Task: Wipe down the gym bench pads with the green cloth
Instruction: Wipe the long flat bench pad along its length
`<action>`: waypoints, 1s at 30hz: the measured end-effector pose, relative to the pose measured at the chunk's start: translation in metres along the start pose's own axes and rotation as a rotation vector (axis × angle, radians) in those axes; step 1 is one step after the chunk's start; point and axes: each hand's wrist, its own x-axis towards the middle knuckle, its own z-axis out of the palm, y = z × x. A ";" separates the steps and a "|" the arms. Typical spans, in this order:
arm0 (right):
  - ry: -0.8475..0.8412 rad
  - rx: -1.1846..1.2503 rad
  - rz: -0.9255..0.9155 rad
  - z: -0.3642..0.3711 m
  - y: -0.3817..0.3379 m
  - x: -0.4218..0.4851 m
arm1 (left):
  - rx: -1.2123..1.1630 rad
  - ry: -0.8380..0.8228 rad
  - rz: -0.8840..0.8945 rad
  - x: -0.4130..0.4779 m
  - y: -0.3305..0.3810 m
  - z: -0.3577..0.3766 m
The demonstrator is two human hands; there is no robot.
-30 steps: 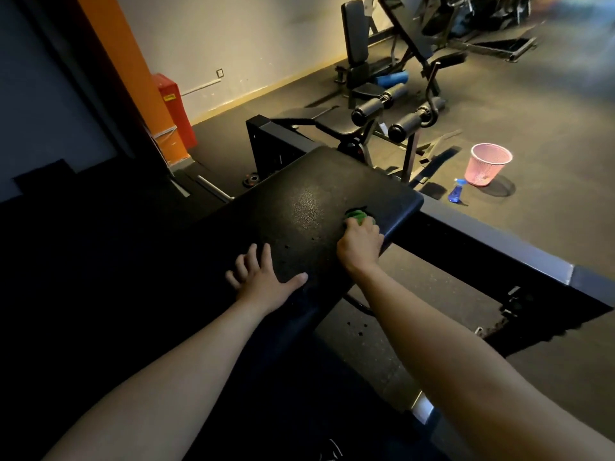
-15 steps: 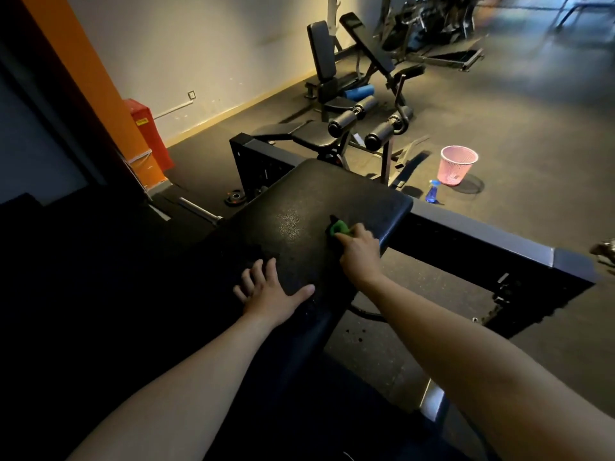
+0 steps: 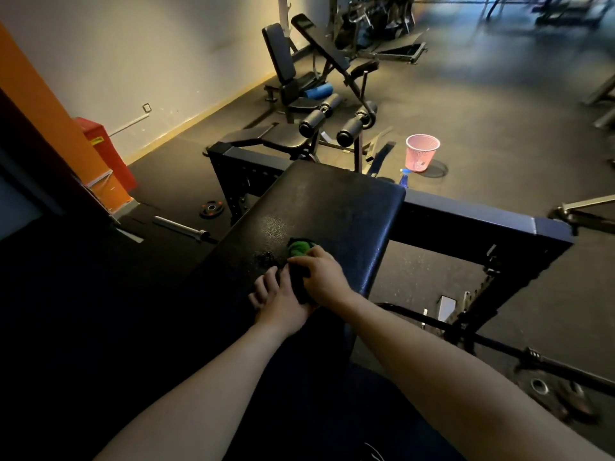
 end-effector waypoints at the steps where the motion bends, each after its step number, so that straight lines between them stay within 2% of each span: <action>1: 0.005 -0.022 0.010 -0.004 0.005 0.000 | 0.003 0.008 0.005 0.000 0.000 0.002; 3: 0.049 -0.069 0.068 -0.014 0.016 -0.001 | 0.003 0.027 -0.003 0.001 -0.001 0.004; 6: 0.205 -0.127 0.223 -0.022 0.040 -0.013 | 0.001 0.019 0.002 0.001 -0.002 0.007; 9: 0.310 -0.057 0.408 -0.023 0.053 -0.023 | -0.004 0.020 0.015 -0.001 -0.003 0.008; 11: 0.337 -0.078 0.460 -0.019 0.046 -0.022 | -0.002 0.027 0.019 -0.001 -0.004 0.007; 16: 0.290 -0.119 0.437 -0.006 0.011 -0.001 | 0.003 0.034 0.041 0.002 -0.004 0.000; 19: 0.188 -0.095 0.382 -0.001 -0.004 0.015 | 0.014 0.065 0.105 0.013 -0.019 -0.009; 22: 0.095 -0.021 0.287 0.008 -0.016 0.032 | 0.006 0.028 0.077 0.022 -0.027 -0.016; 26: -0.132 0.029 0.095 0.013 -0.031 0.044 | -0.008 0.015 0.052 0.018 -0.022 -0.018; 28: -0.124 -0.024 0.049 0.011 -0.026 0.040 | -0.010 0.008 0.023 0.018 -0.021 -0.020; 30: -0.028 -0.072 0.036 0.008 -0.013 0.025 | 0.024 0.000 -0.004 0.019 -0.014 -0.019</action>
